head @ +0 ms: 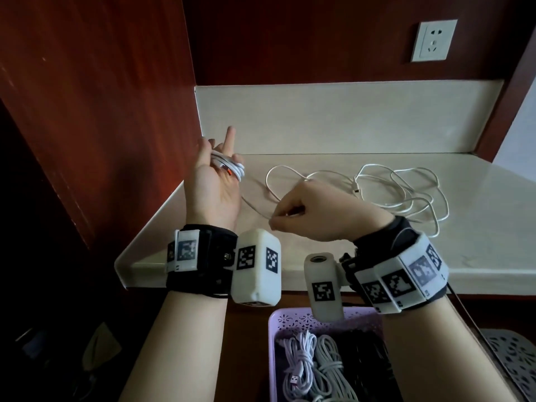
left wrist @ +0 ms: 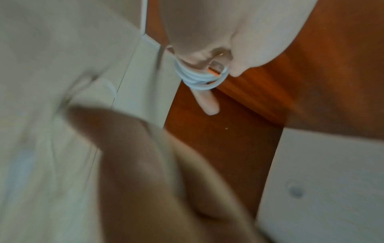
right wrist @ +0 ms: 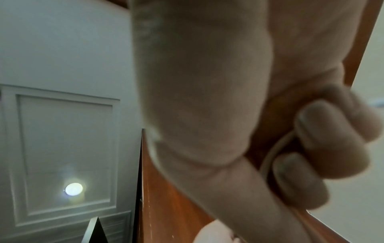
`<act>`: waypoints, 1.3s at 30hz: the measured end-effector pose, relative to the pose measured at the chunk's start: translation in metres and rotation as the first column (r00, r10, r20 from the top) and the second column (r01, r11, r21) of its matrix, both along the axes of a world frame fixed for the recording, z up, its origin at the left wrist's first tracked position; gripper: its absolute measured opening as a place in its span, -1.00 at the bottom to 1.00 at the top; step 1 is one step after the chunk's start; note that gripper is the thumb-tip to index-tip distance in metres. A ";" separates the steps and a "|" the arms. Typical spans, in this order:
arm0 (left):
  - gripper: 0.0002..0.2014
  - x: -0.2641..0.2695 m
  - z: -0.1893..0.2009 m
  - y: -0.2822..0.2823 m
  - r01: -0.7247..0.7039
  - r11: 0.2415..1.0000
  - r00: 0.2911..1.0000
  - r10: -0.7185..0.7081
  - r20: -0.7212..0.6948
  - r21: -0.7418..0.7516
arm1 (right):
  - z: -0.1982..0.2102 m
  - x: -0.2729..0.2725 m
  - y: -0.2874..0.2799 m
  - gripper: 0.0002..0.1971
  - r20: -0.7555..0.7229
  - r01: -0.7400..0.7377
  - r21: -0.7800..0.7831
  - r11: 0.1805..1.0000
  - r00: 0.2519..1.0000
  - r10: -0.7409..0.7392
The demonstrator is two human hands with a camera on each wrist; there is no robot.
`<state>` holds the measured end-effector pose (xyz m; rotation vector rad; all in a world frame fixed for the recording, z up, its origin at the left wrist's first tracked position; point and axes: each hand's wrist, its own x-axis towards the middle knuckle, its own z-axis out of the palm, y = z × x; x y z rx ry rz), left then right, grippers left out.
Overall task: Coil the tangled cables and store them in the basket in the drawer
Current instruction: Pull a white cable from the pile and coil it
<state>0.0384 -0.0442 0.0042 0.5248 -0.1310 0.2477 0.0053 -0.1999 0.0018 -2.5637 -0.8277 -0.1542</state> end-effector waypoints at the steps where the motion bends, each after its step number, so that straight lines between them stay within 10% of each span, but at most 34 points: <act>1: -0.86 0.002 -0.003 -0.002 -0.052 0.991 0.998 0.056 -0.025 0.119 | 0.003 -0.003 -0.001 -0.87 0.013 -0.030 0.026 0.999 0.999 0.030; 8: -0.77 0.000 -0.008 -0.017 -0.146 0.749 0.988 0.145 0.055 0.646 | 0.012 0.005 -0.021 -0.89 0.236 0.015 0.402 0.916 0.965 -0.119; 14: -0.90 -0.015 -0.010 -0.026 -0.032 0.272 0.988 -0.136 0.071 0.962 | 0.012 0.010 -0.026 -0.80 0.338 0.083 0.467 0.880 0.903 -0.265; 21: -0.34 -0.027 -0.005 -0.016 0.227 0.163 0.895 -0.423 -0.140 0.960 | 0.010 0.018 -0.043 -0.58 0.435 0.067 0.480 0.875 0.848 -0.304; 30: -0.62 -0.028 0.001 -0.006 0.397 0.049 0.828 -0.450 -0.334 0.917 | 0.013 0.011 -0.050 -0.89 0.311 0.100 0.258 0.961 0.933 -0.180; 39: -0.60 -0.035 -0.004 0.005 0.262 -0.103 0.740 -0.616 -0.268 0.960 | 0.018 -0.008 -0.040 -0.55 -0.116 -0.273 0.325 0.906 0.939 0.324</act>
